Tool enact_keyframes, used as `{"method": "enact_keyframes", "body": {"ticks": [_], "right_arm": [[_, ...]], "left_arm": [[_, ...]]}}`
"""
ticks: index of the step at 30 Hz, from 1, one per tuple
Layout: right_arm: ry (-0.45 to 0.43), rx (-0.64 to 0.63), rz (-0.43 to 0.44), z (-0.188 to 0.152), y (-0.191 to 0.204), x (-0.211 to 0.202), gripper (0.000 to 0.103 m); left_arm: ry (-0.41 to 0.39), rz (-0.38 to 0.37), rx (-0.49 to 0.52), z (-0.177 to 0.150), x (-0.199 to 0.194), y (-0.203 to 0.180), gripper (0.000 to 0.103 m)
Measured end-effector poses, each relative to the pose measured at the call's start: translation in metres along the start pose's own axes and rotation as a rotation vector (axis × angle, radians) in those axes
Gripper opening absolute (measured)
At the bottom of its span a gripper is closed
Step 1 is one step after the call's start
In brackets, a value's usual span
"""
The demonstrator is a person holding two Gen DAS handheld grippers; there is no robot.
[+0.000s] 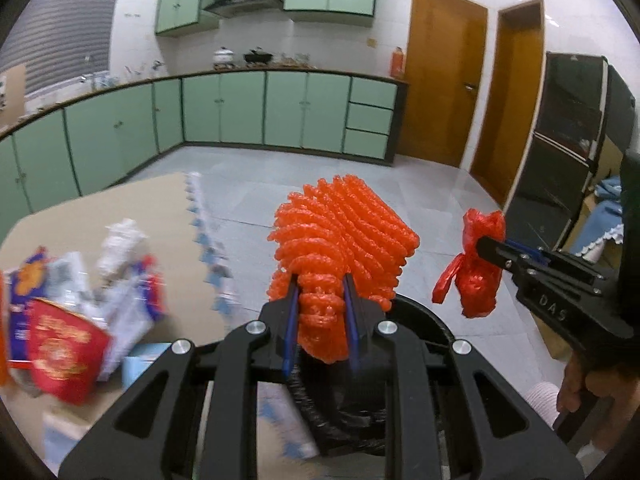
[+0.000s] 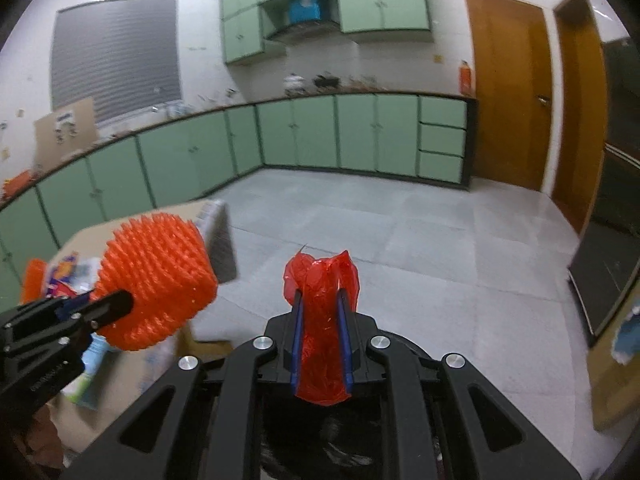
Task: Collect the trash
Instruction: 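Open both tools to drop the foam net and mesh bag into the bin, then grasp the white-blue paper cup with the left tool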
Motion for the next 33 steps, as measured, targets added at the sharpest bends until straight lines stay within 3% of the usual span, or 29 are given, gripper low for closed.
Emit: {"method": "enact_keyframes", "body": {"ticks": [4, 6, 8, 10, 14, 17, 19, 21, 24, 28, 33], "right_arm": [[0.053, 0.039, -0.008, -0.016, -0.022, 0.018, 0.020], [0.081, 0.063, -0.009, -0.022, -0.034, 0.028, 0.022], [0.098, 0.079, -0.013, -0.028, -0.044, 0.032, 0.029], [0.106, 0.094, -0.027, -0.029, -0.051, 0.035, 0.044], [0.098, 0.098, -0.050, -0.026, -0.051, 0.031, 0.050], [0.078, 0.102, -0.056, -0.020, -0.047, 0.024, 0.057], [0.052, 0.098, -0.059, -0.012, -0.041, 0.019, 0.067], [0.011, 0.079, -0.051, -0.001, -0.024, 0.009, 0.074], [-0.052, 0.066, -0.023, 0.008, 0.006, -0.006, 0.080], [-0.115, 0.036, 0.035, 0.017, 0.053, -0.017, 0.082], [-0.175, -0.002, 0.117, 0.017, 0.114, -0.032, 0.083]], "left_arm": [[0.075, -0.039, 0.013, -0.014, 0.040, -0.013, 0.021], [0.100, -0.048, 0.019, -0.018, 0.053, -0.018, 0.036], [0.121, -0.053, 0.024, -0.020, 0.067, -0.023, 0.041], [0.135, -0.061, 0.029, -0.021, 0.072, -0.025, 0.044], [0.126, -0.063, 0.024, -0.019, 0.071, -0.022, 0.061], [0.103, -0.049, 0.019, -0.014, 0.056, -0.014, 0.065], [0.073, -0.032, 0.013, -0.011, 0.039, -0.007, 0.072], [0.020, 0.008, 0.004, -0.008, 0.016, 0.004, 0.079], [-0.057, 0.090, -0.013, -0.007, -0.021, 0.025, 0.080], [-0.138, 0.208, -0.035, -0.012, -0.067, 0.059, 0.083], [-0.171, 0.329, -0.086, -0.023, -0.107, 0.105, 0.085]]}}
Point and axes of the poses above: each gripper's, at about its wrist camera, not at the fingertips, and x roughly the way its jaws point, y to its left, z to its top, the point moved 2 cm from there along x, roughly the way its jaws point, and after that the axes turned 12 degrees about -x, right-handed, at the moved point
